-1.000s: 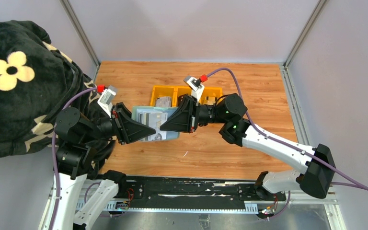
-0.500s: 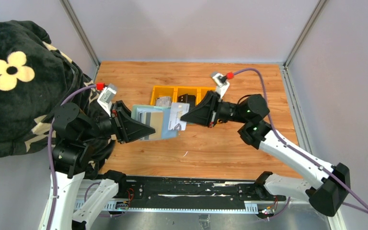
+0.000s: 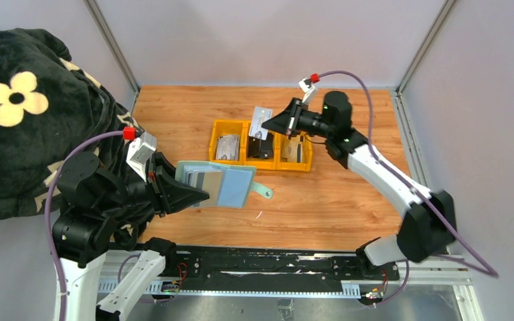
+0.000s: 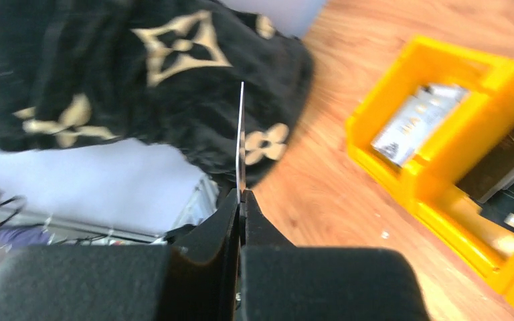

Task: Take the credit cards out of the card holder
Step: Remove the credit card from the card holder, then place the credit card in the storage box.

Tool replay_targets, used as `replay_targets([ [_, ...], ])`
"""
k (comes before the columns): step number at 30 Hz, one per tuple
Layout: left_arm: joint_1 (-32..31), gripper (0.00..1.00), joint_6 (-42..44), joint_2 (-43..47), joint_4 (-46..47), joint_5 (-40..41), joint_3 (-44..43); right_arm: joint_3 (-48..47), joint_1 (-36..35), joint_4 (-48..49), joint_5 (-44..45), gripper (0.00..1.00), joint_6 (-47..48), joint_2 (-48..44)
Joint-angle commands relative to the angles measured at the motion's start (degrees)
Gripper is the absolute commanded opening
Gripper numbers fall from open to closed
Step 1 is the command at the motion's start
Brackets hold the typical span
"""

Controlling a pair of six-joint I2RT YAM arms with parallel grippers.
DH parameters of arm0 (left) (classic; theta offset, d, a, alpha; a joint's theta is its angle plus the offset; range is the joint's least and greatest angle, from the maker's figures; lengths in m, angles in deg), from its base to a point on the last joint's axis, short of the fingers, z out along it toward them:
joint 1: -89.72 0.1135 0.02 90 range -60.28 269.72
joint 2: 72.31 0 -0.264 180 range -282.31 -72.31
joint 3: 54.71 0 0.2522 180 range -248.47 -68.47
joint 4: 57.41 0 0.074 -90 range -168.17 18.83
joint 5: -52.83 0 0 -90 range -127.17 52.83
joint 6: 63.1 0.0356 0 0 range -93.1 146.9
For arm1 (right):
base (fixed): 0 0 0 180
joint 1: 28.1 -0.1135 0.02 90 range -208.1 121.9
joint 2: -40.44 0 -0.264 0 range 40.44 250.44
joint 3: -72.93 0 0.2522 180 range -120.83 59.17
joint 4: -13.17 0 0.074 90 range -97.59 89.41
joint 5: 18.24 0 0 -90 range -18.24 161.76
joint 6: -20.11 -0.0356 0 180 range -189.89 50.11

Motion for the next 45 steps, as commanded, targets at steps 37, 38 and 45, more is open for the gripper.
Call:
replay_targets([
  [37, -0.24, 0.0, 3.76, 0.22, -4.32, -0.68, -5.05, -49.11, -15.36, -28.28, 28.72, 0.28, 8.57, 57.04],
  [38, -0.24, 0.0, 3.77, 0.28, -4.34, -0.66, -5.0, -48.84, -15.45, -28.39, 29.03, 0.39, 9.01, 56.27],
  [45, -0.23, 0.0, 3.86, 0.06, -4.25, -0.85, -5.0, -46.67, -15.46, -28.43, 29.38, 0.68, 12.78, 47.56],
])
